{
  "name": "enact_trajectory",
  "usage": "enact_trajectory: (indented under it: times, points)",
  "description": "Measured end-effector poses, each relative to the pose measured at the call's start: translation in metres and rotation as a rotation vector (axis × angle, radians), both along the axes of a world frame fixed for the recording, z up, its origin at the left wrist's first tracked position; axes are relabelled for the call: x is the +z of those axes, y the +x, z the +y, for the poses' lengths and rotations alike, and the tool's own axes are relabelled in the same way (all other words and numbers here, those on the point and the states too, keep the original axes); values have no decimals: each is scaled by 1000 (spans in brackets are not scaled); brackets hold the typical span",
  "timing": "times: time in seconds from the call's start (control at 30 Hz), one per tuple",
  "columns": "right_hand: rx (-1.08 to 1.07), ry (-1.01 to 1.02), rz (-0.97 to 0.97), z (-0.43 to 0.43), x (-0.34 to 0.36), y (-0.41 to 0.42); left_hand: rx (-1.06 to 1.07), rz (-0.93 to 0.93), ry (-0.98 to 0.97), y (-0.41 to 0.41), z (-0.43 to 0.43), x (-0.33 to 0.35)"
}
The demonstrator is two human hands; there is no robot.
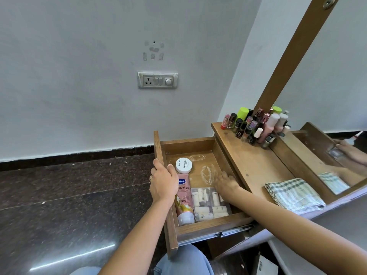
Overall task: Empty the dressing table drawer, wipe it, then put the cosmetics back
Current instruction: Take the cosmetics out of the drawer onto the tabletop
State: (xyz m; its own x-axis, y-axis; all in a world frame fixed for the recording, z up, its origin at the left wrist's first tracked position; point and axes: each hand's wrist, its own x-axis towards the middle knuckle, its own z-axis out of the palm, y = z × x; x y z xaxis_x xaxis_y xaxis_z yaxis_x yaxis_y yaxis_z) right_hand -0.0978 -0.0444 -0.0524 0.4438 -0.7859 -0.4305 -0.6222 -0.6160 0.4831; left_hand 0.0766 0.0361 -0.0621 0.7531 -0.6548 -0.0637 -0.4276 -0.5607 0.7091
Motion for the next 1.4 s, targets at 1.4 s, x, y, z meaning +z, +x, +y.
enact_trajectory:
  times: [1.4]
  points:
    - [-308, 133, -505, -104, 205, 38, -12, 25, -24, 0, 0, -1]
